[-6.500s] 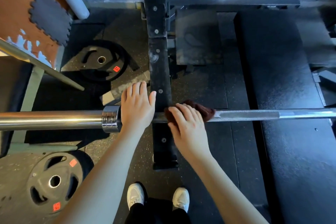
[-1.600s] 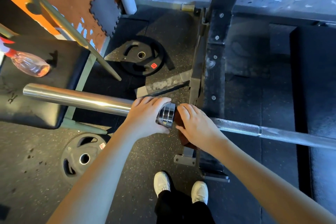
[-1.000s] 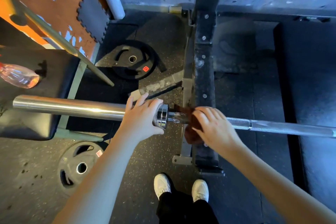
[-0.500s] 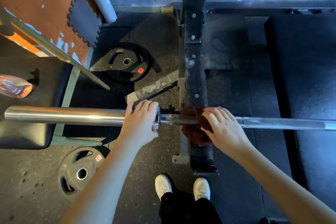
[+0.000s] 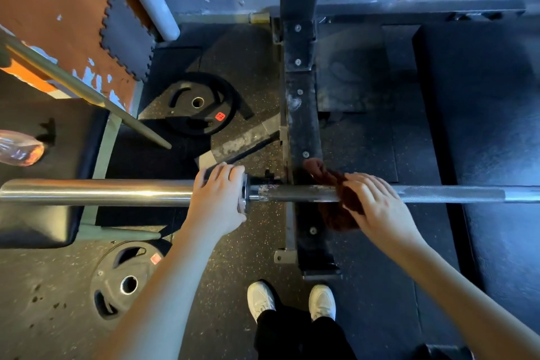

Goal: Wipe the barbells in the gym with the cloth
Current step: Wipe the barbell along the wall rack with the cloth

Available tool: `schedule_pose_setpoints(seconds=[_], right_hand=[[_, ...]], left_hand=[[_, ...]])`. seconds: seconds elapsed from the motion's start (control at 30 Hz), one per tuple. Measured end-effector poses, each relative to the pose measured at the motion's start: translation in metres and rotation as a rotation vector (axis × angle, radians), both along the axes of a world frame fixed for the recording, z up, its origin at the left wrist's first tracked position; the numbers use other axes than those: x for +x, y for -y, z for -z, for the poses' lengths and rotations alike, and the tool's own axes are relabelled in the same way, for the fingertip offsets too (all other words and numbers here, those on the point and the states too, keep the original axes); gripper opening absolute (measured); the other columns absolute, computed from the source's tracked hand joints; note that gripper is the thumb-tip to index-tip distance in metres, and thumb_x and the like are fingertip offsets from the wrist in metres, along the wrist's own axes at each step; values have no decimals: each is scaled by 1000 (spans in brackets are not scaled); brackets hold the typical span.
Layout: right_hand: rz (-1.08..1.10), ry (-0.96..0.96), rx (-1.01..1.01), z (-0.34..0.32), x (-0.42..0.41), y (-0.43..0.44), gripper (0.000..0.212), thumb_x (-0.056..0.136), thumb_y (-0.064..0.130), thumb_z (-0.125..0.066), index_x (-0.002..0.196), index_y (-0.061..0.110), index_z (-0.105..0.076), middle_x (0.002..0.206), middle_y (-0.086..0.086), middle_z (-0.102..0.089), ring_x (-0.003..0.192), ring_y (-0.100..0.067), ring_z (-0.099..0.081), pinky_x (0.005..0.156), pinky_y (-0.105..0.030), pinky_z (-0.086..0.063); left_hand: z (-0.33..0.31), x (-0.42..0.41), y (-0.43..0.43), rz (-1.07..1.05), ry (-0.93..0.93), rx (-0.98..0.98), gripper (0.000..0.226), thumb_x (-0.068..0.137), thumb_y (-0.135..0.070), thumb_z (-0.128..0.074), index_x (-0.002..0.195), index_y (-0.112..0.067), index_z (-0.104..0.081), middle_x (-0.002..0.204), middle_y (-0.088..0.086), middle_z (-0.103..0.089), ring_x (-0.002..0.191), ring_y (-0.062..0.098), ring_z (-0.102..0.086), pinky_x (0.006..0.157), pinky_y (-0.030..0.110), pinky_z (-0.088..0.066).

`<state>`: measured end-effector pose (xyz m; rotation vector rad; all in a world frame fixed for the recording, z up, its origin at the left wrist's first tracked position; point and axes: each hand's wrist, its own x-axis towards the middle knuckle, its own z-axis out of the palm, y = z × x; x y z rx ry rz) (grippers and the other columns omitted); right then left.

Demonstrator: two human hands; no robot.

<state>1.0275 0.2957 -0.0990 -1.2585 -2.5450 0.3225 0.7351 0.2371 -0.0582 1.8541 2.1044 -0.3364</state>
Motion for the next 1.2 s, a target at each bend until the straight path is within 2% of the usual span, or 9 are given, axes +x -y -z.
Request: schedule_pose_setpoints(seconds=[0.23,0.33,0.43,0.57,0.67,0.8,1.0,1.1,1.2], right_hand=[[-101,44,-55,-2,-69,4,53,70,16,-84,118,2,-64,124,-14,-65,118,-33,-61,101,-45,-40],[-42,28,-106,-4,-29,-10,50,72,12,-83,117,3,-63,119,-14,-66,112,-33,-63,98,-45,-47],[76,26,-57,-5,19,-13,48,70,2,-83,112,-1,-61,113,-16,-65,107,-37,-62,91,-49,-52],[165,-3,-44,-6,9,-15,38,76,4,-79,109,-3,-61,108,-18,-66,100,-38,-63,91,-45,-51],[88,-6,-69,-1,-32,-11,45,79,17,-77,117,-1,-61,119,-17,-65,113,-35,-61,104,-42,-39],[-19,2,-76,-2,-56,-13,42,81,24,-73,115,2,-63,116,-14,-66,109,-32,-63,96,-43,-49],[171,44,25,-2,20,-21,33,91,25,-66,114,1,-60,115,-14,-67,110,-32,-62,106,-46,-41],[283,16,-61,1,-9,-17,39,86,24,-67,115,-1,-61,120,-17,-65,116,-36,-59,108,-46,-37],[129,-10,-111,2,-53,-13,42,85,29,-63,118,4,-62,124,-14,-64,119,-31,-58,107,-45,-39]], left_hand=[[-17,-12,-30,60,2,-238,113,72,-52,-77,154,-16,-10,160,1,-16,149,20,-2,121,47,-2],[-19,-5,-23,23,55,-121,98,85,-58,-59,156,-18,-4,162,-2,-9,149,19,1,121,45,2],[-6,14,-4,-91,190,102,74,93,-56,-29,153,-13,-23,156,4,-29,144,25,-23,120,48,-13],[11,16,-12,-123,131,209,64,94,-49,-29,140,-9,-48,138,8,-52,128,32,-44,109,49,-31],[14,13,-31,-137,79,175,64,94,-48,-24,140,-10,-49,137,9,-53,129,32,-44,109,48,-32],[16,12,-46,-147,17,113,62,95,-45,-18,141,-15,-47,140,3,-51,132,27,-40,113,45,-29],[17,9,-44,-147,28,128,51,101,-39,-23,133,-18,-57,133,2,-58,128,25,-46,112,42,-31],[19,7,-53,-141,18,98,53,102,-39,-20,133,-18,-56,133,1,-57,129,23,-44,114,43,-27],[17,3,-67,-203,-17,73,56,102,-42,-17,141,-15,-47,142,3,-48,137,22,-33,118,45,-17]])
